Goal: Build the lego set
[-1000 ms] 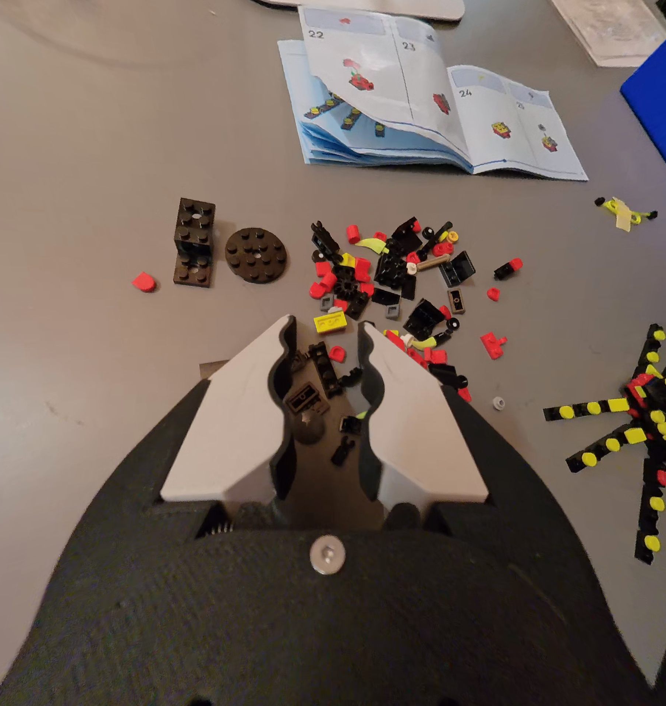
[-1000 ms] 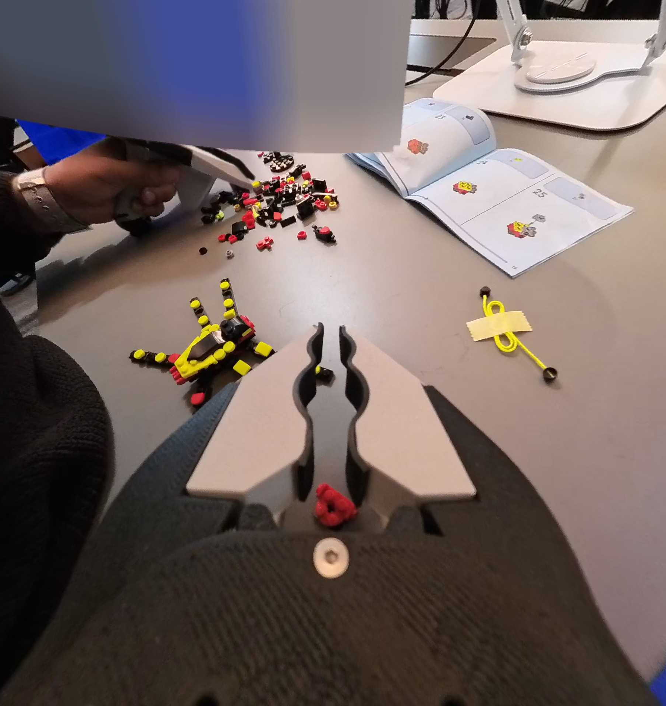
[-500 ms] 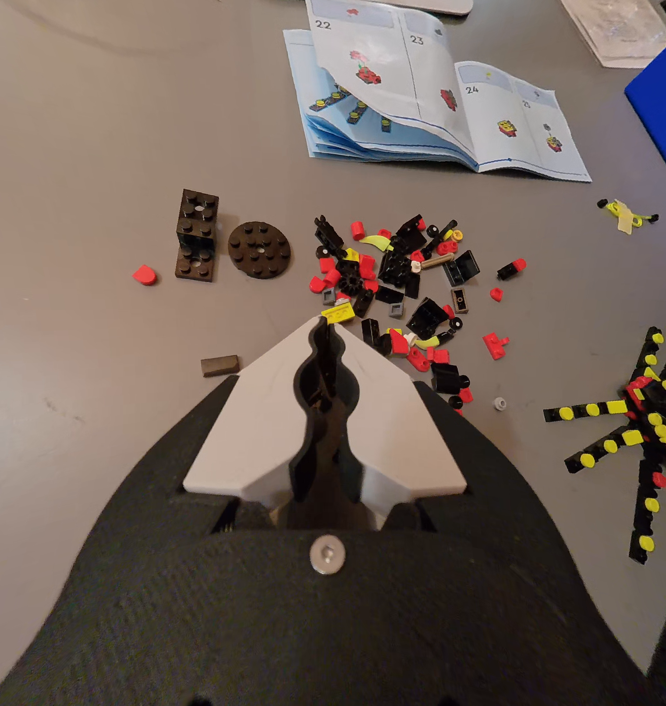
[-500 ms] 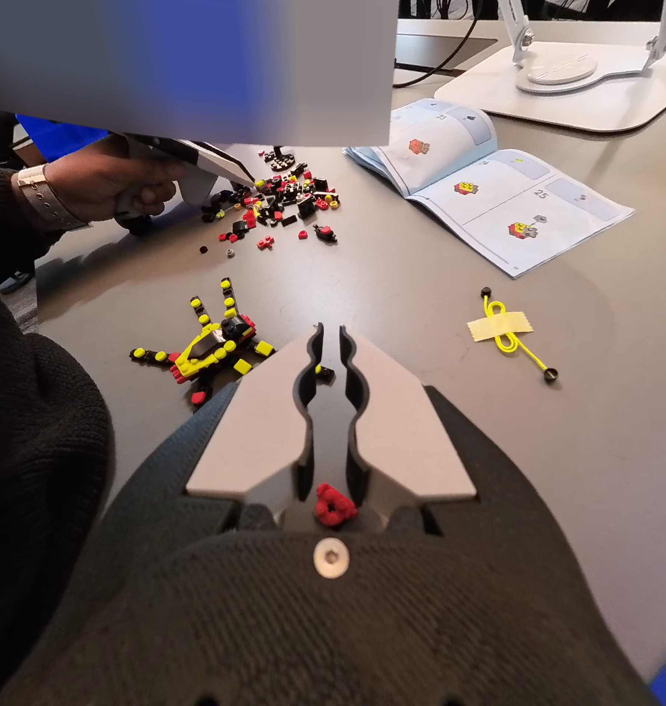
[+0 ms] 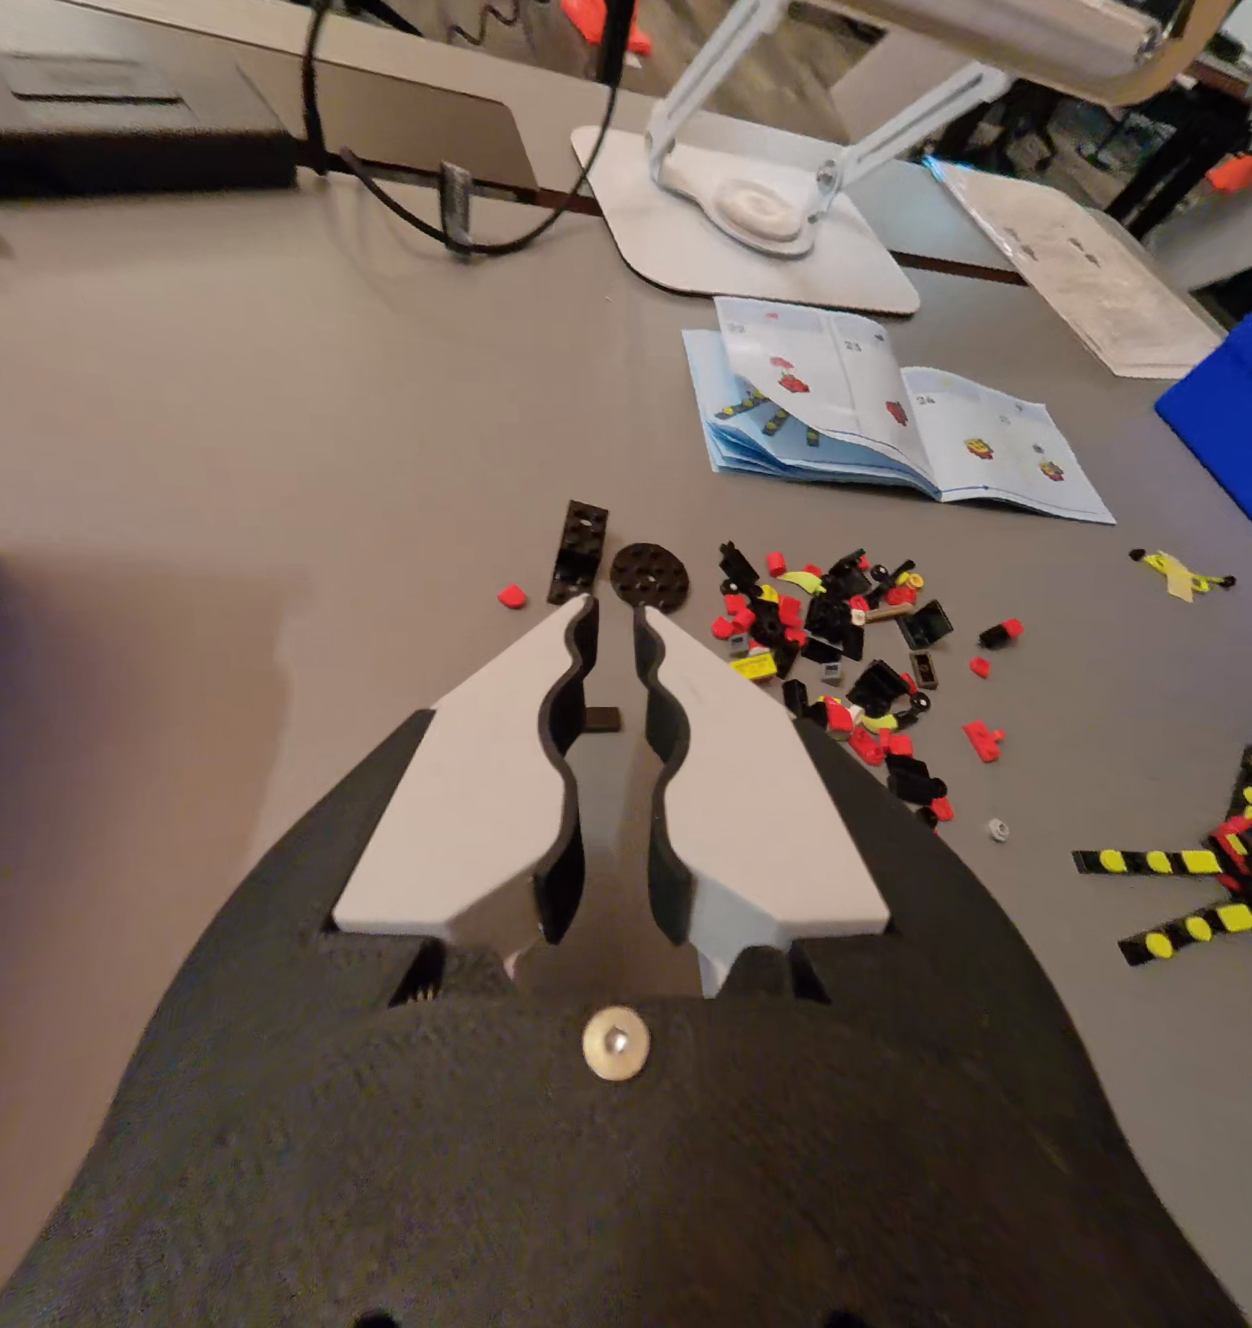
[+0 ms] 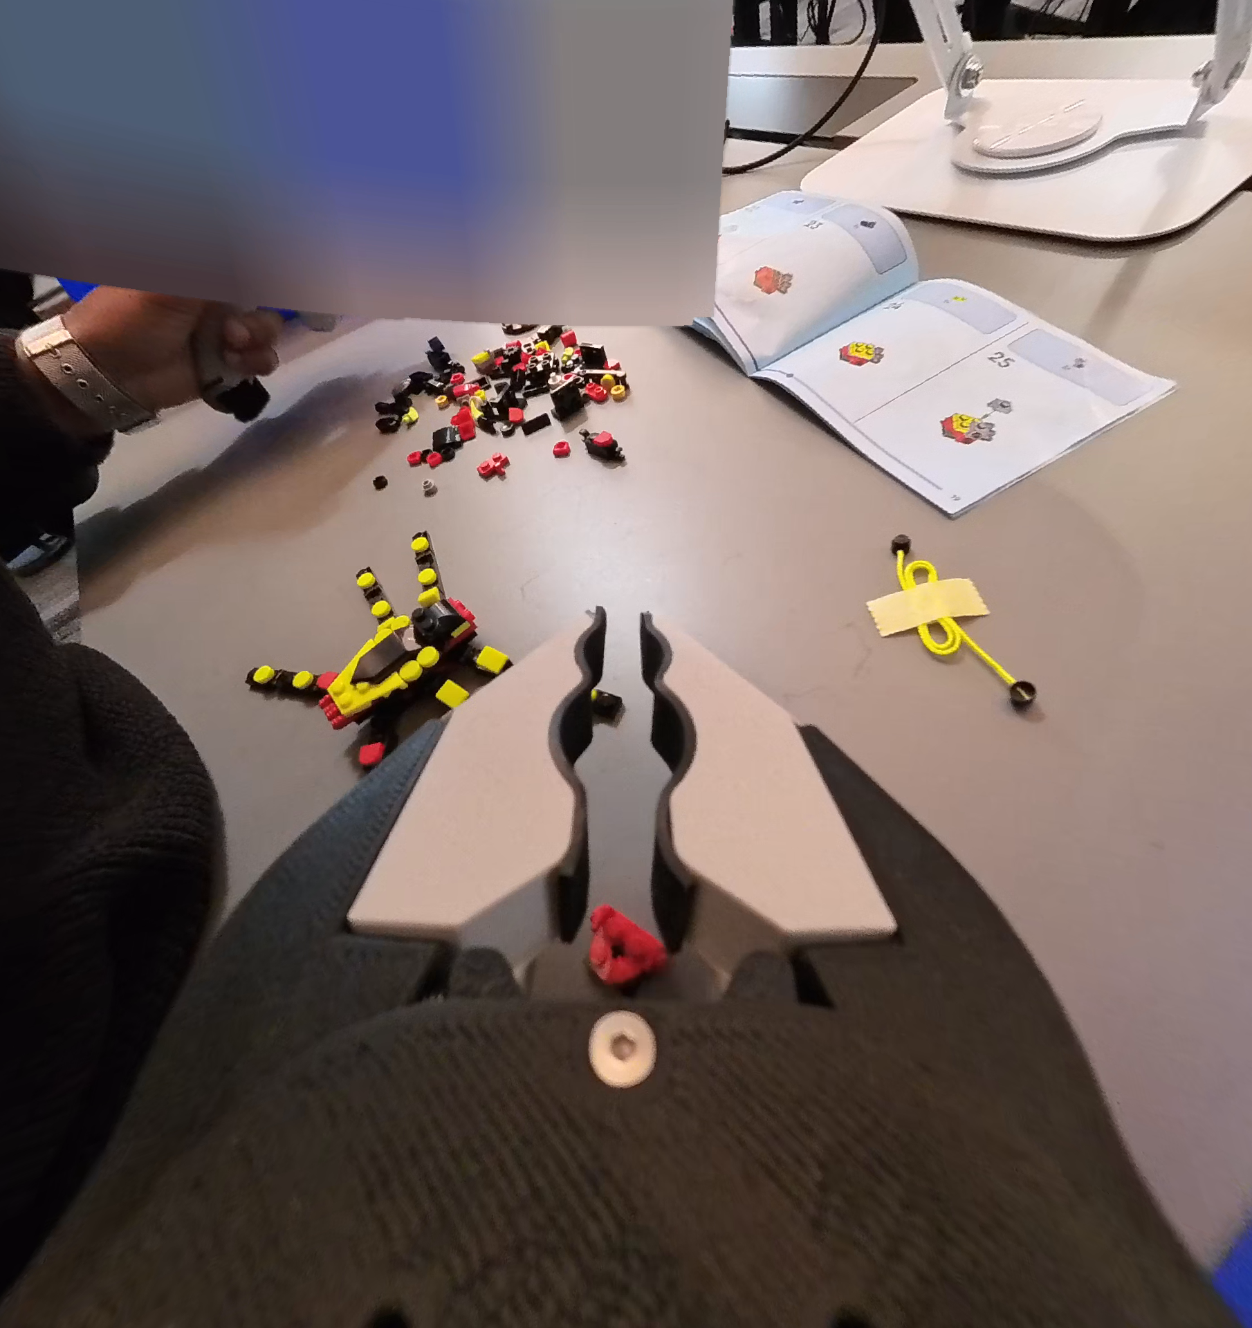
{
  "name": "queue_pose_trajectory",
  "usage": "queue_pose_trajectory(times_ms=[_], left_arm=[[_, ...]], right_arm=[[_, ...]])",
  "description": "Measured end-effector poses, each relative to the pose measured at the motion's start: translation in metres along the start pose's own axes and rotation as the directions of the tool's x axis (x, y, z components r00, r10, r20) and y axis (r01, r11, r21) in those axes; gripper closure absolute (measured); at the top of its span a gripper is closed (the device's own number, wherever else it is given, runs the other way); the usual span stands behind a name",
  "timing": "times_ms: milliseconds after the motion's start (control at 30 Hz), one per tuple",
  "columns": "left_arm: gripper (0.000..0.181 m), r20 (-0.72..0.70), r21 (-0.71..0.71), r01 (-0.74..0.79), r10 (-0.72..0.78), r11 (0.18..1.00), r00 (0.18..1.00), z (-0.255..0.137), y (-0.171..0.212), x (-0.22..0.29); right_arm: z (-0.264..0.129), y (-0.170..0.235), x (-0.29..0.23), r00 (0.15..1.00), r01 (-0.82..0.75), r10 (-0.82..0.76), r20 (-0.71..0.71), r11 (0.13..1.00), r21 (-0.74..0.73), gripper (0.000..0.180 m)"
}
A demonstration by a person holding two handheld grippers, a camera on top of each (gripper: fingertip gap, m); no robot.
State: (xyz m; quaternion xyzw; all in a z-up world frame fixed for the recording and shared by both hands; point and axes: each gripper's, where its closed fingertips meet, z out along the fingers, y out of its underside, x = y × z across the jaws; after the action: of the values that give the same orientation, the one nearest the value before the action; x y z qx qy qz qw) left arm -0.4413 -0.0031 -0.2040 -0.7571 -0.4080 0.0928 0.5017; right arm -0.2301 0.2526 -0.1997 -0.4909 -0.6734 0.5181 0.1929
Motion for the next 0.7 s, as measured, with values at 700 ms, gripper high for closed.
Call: queue_pose_trajectory(times_ms=[700], left_arm=[[0.181, -0.184, -0.031, -0.190, 0.182, 0.981, 0.966, 0.005, 0.014, 0.050]], right_arm=[[0.001, 0.001, 0.000, 1.000, 0.000, 0.000, -0.001, 1.000, -0.007, 0.172]])
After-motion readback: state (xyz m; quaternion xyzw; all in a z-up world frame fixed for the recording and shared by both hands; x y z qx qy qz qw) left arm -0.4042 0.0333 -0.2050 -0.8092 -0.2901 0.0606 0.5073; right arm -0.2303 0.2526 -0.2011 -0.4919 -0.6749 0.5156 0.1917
